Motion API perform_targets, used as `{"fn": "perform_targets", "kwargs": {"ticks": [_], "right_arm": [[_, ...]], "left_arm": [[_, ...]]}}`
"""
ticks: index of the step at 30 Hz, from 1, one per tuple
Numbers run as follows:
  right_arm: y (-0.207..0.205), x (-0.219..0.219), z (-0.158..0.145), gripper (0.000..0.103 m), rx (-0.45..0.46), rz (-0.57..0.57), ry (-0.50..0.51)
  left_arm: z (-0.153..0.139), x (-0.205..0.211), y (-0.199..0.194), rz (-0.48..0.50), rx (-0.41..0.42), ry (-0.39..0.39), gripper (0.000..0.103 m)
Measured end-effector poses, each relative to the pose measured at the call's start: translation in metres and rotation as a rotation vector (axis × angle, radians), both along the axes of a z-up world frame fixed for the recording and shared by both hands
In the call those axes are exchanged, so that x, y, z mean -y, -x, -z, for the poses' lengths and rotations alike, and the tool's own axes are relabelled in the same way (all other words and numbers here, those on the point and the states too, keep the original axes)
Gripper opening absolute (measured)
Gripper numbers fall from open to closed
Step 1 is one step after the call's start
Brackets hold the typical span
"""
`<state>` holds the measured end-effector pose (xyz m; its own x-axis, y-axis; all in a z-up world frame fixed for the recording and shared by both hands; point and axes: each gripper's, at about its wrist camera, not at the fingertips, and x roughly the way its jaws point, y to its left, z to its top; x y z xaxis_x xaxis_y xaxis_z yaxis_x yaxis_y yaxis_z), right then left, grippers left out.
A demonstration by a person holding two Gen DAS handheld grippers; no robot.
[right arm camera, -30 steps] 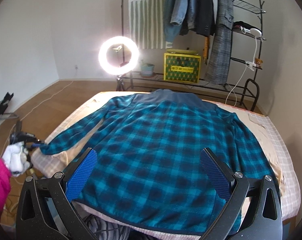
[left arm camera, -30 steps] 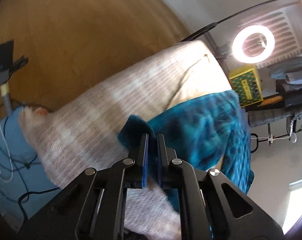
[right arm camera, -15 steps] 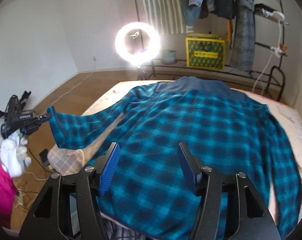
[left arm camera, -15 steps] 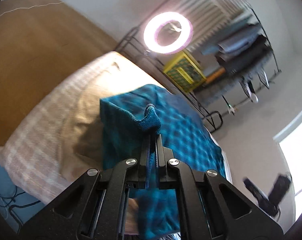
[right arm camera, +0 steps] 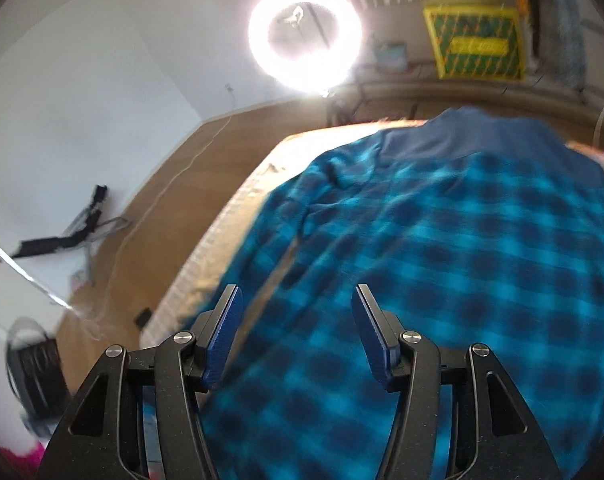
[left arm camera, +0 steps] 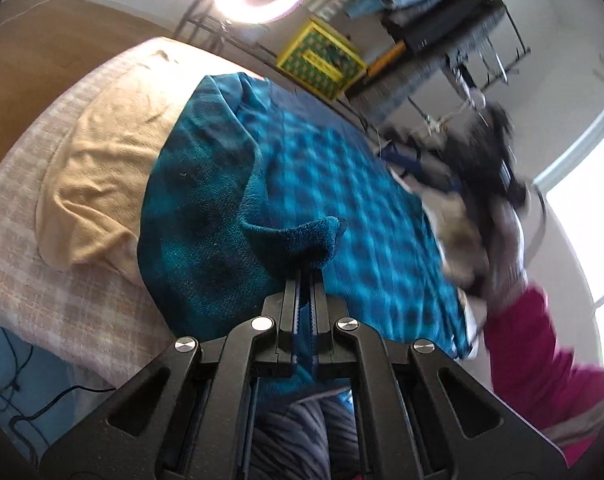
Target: Fold large clothes
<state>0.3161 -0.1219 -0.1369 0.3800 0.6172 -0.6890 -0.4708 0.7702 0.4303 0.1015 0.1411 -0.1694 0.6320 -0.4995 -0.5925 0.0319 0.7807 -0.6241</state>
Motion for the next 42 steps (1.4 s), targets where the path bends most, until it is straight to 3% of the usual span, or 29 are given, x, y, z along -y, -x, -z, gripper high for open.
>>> {"fn": "perform_targets", "kwargs": {"ticks": [10, 16, 21, 23, 27, 31, 34, 37, 42], "right_arm": [[-0.097, -0.094, 0.053, 0.057, -0.207, -0.029, -0.074], [-0.122, -0.139, 0.062, 0.054, -0.188, -0.023, 0.060], [-0.134, -0.160, 0.081, 0.011, -0.231, -0.031, 0.103], [-0.134, -0.167, 0.085, 0.004, -0.221, -0.059, 0.141], [-0.133, -0.146, 0.070, 0.002, -0.181, -0.051, 0.114], [-0.138, -0.092, 0.060, 0.001, -0.156, 0.007, 0.061], [-0.137, -0.056, 0.066, 0.001, -0.163, 0.062, 0.031], [-0.133, -0.019, 0.092, 0.002, -0.222, 0.140, 0.013], [-0.126, -0.005, 0.111, 0.006, -0.254, 0.177, 0.110]], "left_arm": [[-0.007, 0.007, 0.011, 0.028, 0.005, -0.010, 0.001], [-0.008, 0.003, 0.015, 0.028, 0.006, -0.012, 0.001], [-0.005, 0.007, 0.016, 0.043, -0.007, -0.034, 0.001], [-0.005, 0.011, 0.016, 0.054, -0.007, -0.055, 0.001], [-0.006, 0.023, 0.018, 0.082, 0.001, -0.110, 0.001], [-0.005, 0.042, 0.020, 0.136, 0.019, -0.168, 0.001], [-0.001, 0.058, 0.022, 0.186, 0.022, -0.200, 0.001], [0.008, 0.065, 0.023, 0.212, 0.004, -0.217, 0.001], [0.013, 0.067, 0.030, 0.220, -0.016, -0.256, 0.001]]}}
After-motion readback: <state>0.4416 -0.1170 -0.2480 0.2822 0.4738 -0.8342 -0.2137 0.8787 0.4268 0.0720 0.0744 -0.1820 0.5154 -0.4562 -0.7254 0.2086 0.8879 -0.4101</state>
